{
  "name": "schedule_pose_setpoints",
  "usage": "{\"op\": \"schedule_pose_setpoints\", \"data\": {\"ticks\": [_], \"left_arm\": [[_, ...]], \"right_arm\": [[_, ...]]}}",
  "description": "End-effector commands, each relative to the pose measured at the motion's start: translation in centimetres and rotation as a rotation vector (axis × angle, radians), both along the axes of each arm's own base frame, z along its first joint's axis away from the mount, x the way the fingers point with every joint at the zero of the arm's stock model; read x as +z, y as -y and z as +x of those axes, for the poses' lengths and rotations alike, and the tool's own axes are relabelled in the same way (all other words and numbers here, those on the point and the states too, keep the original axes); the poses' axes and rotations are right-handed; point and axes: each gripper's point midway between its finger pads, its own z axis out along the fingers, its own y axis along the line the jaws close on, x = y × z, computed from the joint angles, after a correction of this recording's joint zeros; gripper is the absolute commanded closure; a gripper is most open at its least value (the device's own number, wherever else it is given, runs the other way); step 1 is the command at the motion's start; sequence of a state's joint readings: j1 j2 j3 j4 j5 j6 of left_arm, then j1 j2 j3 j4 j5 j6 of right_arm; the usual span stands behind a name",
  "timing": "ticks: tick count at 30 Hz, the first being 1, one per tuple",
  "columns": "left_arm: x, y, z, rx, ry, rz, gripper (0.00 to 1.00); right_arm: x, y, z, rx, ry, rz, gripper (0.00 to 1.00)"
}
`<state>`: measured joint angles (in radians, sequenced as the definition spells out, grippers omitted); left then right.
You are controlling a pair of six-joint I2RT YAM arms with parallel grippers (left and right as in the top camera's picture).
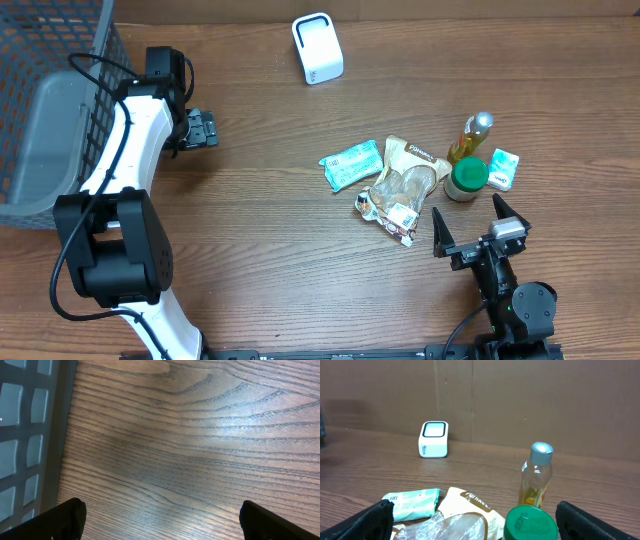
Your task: Scan the item barcode
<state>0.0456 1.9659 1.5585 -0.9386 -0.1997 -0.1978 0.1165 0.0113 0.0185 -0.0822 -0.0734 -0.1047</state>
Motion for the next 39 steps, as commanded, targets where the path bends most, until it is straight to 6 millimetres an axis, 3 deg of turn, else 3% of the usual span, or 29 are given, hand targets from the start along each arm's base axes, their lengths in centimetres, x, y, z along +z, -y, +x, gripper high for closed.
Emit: {"op": "schedule_pose_setpoints", "data": {"ticks": [1,7,14,19,26,39], "left_arm": [[0.3,0.1,0.4,-0.021,0.007,0.017,0.00],[-1.2,0.1,-0.8,-0.022,-0.031,0.015,0.00],[-5.0,0.2,-4.5,-0.023,-0.147,0.009,0.00],[-5.5,0.3,-5.4,-0.023,-0.172,0.008,0.01],[-3.3,0.3,-4.9,-0.022,-0.108,0.011,0.00],[4.2,0.2,-4.3,-0.021,0.100,0.022,0.00]], "right_arm": [[-0.3,0.3,0.1,-0.014,0.001,-0.001,0.00],[-0.2,0.3,0.1,-0.014,0.001,-0.001,0.00],[-0.2,0.3,0.1,-0.014,0.001,-0.001,0.00],[-0.2,0.3,0.1,-0.014,0.001,-0.001,0.00],[-0.2,0.3,0.1,-0.014,0.001,-0.001,0.00],[-0.3,0.3,0.1,-0.014,0.001,-0.001,0.00]]}}
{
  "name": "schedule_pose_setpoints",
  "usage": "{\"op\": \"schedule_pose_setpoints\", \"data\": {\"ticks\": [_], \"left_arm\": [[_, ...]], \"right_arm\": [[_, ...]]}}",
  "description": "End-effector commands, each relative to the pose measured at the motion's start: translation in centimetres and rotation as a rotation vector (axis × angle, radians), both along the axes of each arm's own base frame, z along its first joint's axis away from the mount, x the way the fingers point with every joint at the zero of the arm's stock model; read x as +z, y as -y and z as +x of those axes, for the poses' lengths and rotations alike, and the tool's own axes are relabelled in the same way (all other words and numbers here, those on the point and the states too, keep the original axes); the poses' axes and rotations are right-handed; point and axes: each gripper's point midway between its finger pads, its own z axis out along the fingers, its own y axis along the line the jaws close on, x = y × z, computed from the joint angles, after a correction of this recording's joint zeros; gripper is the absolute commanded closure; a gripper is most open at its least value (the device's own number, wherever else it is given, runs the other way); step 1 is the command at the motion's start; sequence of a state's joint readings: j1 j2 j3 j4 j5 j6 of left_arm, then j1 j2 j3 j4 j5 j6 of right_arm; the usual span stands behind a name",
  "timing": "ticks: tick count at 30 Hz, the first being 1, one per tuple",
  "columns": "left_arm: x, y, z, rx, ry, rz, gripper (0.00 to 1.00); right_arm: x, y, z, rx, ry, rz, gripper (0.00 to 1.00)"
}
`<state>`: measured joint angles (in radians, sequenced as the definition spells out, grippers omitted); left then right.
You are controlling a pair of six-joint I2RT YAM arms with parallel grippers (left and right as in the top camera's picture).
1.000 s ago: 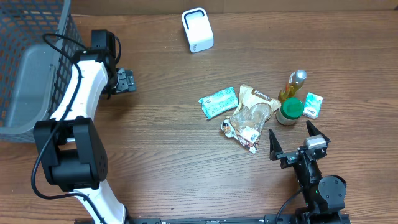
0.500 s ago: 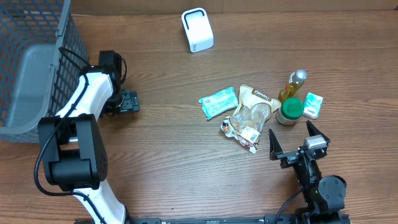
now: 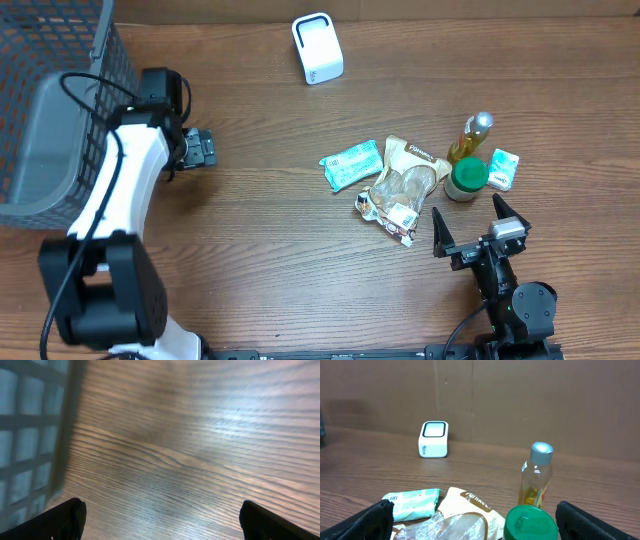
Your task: Scan the item barcode
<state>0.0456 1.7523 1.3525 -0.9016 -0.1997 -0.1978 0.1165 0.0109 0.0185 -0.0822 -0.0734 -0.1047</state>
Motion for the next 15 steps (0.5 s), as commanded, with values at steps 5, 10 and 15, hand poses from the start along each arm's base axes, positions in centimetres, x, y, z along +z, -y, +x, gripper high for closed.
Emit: {"op": "schedule_pose_setpoints", "data": {"ticks": [5,10,15], "left_arm": [[3.4,0.1,-0.4,-0.020,0.088,0.022,0.00],[2.6,0.1,-1.7,-0.020,0.064,0.020,0.00],[0.2,0.2,-4.1,-0.021,-0.011,0.017,0.00]], "right_arm": [[-0.3,0.3,0.1,-0.014,0.001,-0.001,0.00],[-0.3,0.3,0.1,-0.014,0.001,-0.001,0.00],[-0.3,0.3,0.1,-0.014,0.001,-0.001,0.00]]}}
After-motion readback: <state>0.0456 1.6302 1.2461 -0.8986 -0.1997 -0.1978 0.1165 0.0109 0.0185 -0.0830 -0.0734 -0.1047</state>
